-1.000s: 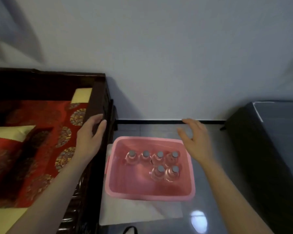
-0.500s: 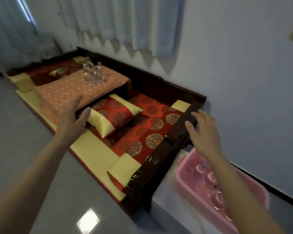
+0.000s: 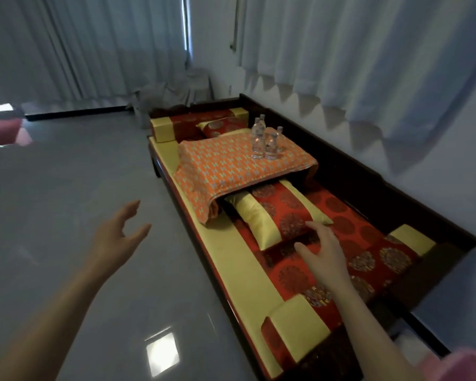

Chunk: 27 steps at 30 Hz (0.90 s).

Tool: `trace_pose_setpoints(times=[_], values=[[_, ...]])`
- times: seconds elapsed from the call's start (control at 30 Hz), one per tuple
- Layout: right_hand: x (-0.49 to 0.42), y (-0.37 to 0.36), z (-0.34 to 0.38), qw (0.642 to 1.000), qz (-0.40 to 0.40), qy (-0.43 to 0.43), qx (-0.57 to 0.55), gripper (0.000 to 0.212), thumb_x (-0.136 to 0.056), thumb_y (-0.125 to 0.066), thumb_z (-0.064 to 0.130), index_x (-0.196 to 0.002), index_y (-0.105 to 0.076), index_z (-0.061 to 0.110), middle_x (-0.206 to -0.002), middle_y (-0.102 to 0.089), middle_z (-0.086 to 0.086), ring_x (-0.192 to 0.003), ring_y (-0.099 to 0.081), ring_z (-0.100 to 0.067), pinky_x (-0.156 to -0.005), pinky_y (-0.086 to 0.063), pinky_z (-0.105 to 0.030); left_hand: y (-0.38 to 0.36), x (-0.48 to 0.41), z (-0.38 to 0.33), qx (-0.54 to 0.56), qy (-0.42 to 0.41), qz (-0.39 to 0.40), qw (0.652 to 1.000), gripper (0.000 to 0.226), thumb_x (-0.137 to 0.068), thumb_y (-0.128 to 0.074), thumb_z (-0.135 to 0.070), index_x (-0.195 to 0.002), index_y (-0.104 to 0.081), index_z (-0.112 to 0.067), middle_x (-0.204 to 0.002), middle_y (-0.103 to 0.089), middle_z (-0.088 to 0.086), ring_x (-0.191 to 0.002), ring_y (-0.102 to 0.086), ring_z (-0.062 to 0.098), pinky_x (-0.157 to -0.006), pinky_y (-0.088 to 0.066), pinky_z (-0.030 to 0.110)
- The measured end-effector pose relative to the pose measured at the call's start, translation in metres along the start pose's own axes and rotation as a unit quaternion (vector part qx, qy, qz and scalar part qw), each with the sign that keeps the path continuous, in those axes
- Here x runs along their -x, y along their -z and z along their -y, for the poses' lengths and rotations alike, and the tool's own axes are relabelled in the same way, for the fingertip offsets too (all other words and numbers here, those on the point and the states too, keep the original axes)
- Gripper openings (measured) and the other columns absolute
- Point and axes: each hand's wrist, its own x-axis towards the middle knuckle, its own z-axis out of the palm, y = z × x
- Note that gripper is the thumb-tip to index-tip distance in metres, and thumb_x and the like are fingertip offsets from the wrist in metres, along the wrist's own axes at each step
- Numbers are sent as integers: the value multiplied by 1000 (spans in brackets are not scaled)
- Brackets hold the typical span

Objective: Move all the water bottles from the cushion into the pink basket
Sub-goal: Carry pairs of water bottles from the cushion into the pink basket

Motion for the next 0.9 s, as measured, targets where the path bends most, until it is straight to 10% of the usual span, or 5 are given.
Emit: trace_pose_setpoints(times=[0.3, 0.9], values=[[-97, -135, 104, 998, 24, -33, -50, 50, -81, -71, 19, -127, -54, 19, -128, -53, -3, -120, -48, -20, -95, -37, -32, 38, -141, 85, 136, 56, 27, 989, 48, -86, -67, -10, -131, -52, -10, -124, -61, 10, -113, -58, 20, -101, -43, 36], [-392, -284, 139, 987, 1, -134, -85, 47, -88, -66, 29, -132, -50, 23, -140, -47, 0, -127, -45, -23, -100, -43, -47, -2, -487, 163, 81, 32, 88, 992, 45, -85, -69, -15, -128, -56, -8, -119, -62, 3, -111, -58, 16, -99, -41, 32]])
